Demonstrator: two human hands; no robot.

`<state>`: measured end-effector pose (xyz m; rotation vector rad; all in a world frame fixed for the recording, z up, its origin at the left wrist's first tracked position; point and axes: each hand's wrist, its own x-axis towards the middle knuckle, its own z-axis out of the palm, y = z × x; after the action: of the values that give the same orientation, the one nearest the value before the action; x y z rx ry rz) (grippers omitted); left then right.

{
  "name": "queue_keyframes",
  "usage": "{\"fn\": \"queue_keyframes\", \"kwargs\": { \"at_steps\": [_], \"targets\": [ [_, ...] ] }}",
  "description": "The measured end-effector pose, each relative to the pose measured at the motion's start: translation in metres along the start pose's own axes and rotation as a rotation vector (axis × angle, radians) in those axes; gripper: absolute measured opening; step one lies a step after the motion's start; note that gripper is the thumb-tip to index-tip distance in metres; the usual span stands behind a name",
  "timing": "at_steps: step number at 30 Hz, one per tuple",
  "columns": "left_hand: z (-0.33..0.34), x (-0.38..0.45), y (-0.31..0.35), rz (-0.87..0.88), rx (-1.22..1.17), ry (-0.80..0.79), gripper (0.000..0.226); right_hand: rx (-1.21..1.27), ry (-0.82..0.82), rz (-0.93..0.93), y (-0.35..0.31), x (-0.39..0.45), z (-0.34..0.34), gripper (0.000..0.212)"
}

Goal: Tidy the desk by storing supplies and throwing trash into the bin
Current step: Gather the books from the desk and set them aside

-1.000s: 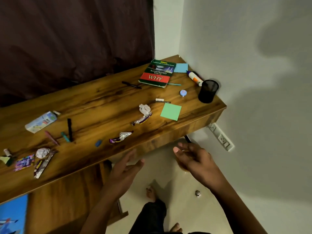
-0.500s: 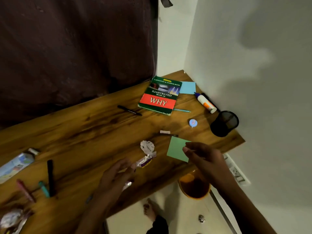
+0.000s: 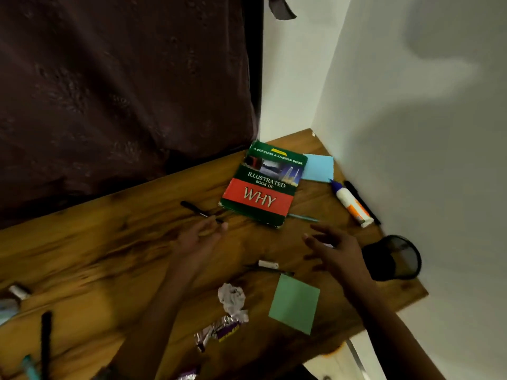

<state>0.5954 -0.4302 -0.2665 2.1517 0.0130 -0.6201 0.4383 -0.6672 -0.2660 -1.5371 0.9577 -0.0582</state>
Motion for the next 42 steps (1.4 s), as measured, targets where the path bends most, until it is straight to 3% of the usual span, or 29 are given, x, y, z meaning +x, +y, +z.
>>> {"fn": "queue_keyframes", "kwargs": {
  "at_steps": [3, 7, 12, 17, 21, 28, 31, 38, 40, 42],
  "targets": [
    [0.018, 0.045, 0.024, -0.039, 0.004, 0.086, 0.056, 0.084, -0.059, 0.089, -0.014, 0.047, 0.008, 0.047],
    [0.044, 0.103, 0.055, 0.019, 0.291, 0.145, 0.041, 0.050, -0.030, 0.113, -0.022, 0.108, 0.015, 0.047],
    [0.055, 0.153, 0.058, 0.011, 0.465, 0.175, 0.051, -0.126, -0.031, 0.044, -0.025, 0.157, 0.019, 0.019],
    [0.066, 0.163, 0.065, -0.019, 0.445, 0.136, 0.052, -0.191, -0.038, 0.080, -0.030, 0.173, 0.030, 0.031],
    [0.078, 0.165, 0.064, -0.067, 0.447, 0.107, 0.056, -0.062, 0.031, 0.101, -0.028, 0.171, 0.034, 0.031],
    [0.081, 0.173, 0.072, -0.368, 0.367, 0.158, 0.091, 0.290, -0.075, 0.163, -0.036, 0.153, 0.031, 0.031],
    [0.075, 0.165, 0.071, -0.411, 0.319, 0.147, 0.099, 0.341, -0.120, 0.149, -0.045, 0.142, 0.026, 0.025],
    [0.043, 0.111, 0.057, -0.081, 0.444, 0.257, 0.078, 0.217, -0.251, 0.064, -0.046, 0.107, 0.016, 0.026],
    [0.029, 0.087, 0.039, 0.027, 0.589, 0.238, 0.064, 0.180, -0.314, 0.079, -0.048, 0.091, 0.020, 0.028],
    [0.017, 0.060, 0.012, 0.126, 0.706, 0.227, 0.065, 0.144, -0.351, 0.072, -0.050, 0.076, 0.029, 0.033]
  ]
}}
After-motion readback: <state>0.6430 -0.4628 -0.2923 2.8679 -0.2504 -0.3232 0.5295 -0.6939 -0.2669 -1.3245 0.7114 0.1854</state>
